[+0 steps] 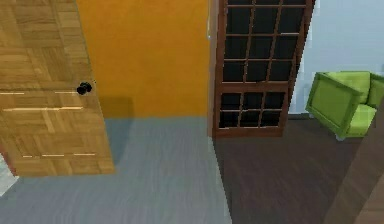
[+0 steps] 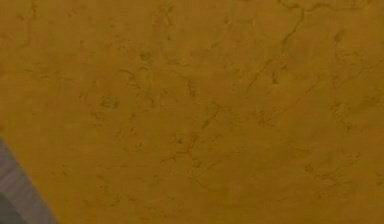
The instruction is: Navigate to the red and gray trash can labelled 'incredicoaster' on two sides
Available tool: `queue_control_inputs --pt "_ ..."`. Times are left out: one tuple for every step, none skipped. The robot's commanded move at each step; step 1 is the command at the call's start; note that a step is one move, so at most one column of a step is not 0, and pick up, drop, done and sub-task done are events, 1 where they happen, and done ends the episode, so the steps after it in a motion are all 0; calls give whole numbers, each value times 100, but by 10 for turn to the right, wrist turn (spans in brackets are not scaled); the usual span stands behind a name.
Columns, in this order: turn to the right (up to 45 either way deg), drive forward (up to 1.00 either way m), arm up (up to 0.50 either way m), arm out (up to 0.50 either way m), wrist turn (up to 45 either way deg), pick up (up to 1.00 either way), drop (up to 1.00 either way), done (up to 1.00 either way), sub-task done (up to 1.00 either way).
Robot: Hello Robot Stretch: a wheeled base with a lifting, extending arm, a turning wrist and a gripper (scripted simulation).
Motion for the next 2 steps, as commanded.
queue_control_inputs --pt "0 45 0 0 0 0 0 0 0" --pt "-30 0 0 0 0 0 0 0 0"
